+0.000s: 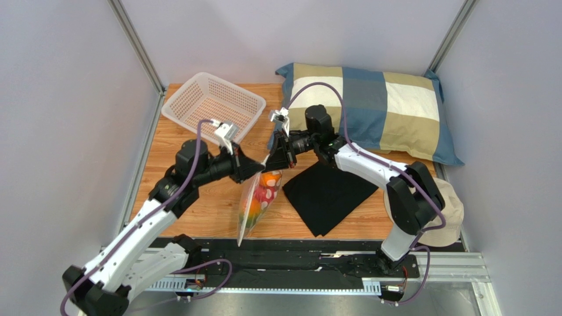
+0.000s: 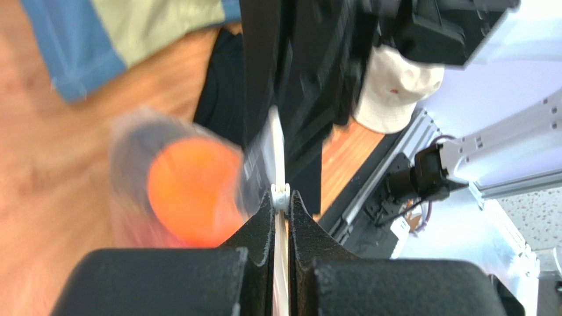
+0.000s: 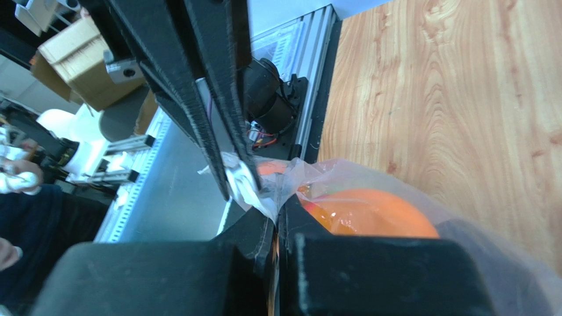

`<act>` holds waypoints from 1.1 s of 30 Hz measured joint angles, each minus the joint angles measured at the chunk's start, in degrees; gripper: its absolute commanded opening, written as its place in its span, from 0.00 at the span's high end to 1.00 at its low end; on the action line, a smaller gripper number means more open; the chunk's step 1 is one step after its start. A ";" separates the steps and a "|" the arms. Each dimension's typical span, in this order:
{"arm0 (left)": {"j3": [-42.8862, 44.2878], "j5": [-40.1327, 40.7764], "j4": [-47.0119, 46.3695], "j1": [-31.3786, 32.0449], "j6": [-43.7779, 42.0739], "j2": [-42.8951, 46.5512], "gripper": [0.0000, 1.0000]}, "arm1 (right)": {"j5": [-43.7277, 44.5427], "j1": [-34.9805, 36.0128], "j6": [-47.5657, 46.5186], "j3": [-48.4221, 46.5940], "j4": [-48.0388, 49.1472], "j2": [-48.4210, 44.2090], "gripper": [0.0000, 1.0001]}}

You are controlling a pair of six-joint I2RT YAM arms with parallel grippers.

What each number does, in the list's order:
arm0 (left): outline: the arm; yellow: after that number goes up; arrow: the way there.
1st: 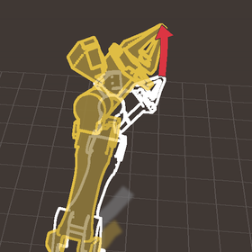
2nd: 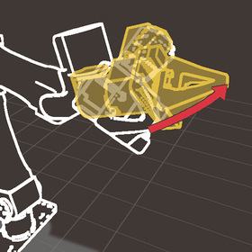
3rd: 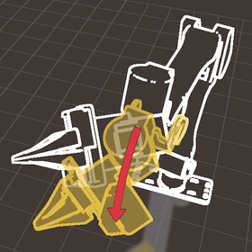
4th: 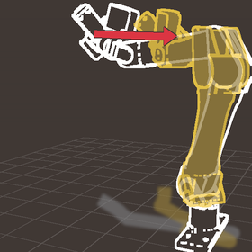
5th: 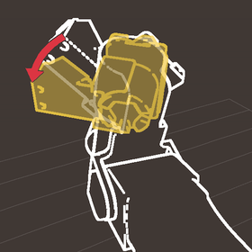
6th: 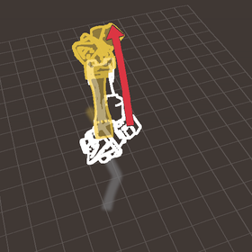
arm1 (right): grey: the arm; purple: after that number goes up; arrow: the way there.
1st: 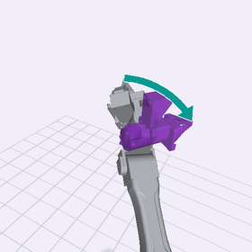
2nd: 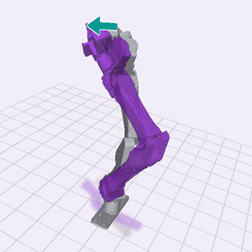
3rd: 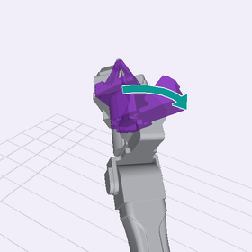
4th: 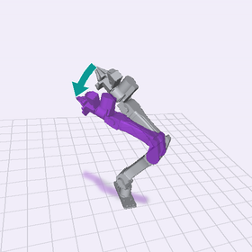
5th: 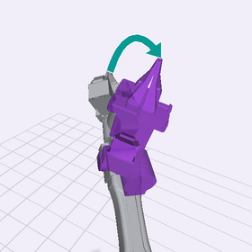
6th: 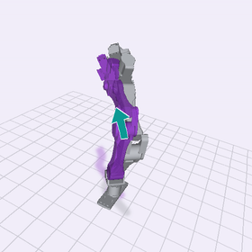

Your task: Open the zip-top bag and remove the fake food

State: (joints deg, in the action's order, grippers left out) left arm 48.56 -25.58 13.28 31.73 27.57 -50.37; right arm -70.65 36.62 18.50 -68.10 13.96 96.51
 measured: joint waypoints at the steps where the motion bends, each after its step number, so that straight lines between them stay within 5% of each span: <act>1: -1.99 0.94 1.38 0.02 0.87 2.95 1.00 | -0.09 0.20 1.75 -0.02 1.73 0.96 1.00; 10: -12.17 6.47 15.10 0.13 10.21 25.83 1.00 | 0.28 -1.11 19.93 -2.82 22.64 10.08 1.00; 16: -15.80 6.67 23.85 0.17 19.41 40.28 1.00 | 4.55 -2.56 26.58 -9.66 27.52 16.81 1.00; 22: -15.82 7.50 28.74 0.15 22.53 43.45 1.00 | 7.78 -1.99 29.97 -14.45 28.41 21.79 1.00; 23: -15.80 7.23 28.70 0.15 22.64 42.60 1.00 | 8.07 -1.64 30.36 -15.32 28.37 22.51 0.97; 26: -15.23 6.49 28.76 0.15 22.51 38.95 1.00 | 8.74 -1.07 31.61 -17.68 26.75 23.76 0.18; 27: -14.82 6.16 28.89 0.20 22.34 37.35 1.00 | 9.86 -1.05 32.02 -18.95 25.00 24.09 0.00; 33: -12.24 5.62 26.88 0.44 21.51 30.12 1.00 | 24.50 -1.79 23.39 -24.87 -9.55 19.98 0.00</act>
State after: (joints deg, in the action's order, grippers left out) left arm 36.32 -19.97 40.16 32.16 49.08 -20.25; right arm -46.15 34.83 41.89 -92.97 4.40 116.49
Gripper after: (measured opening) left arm 0.018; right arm 0.996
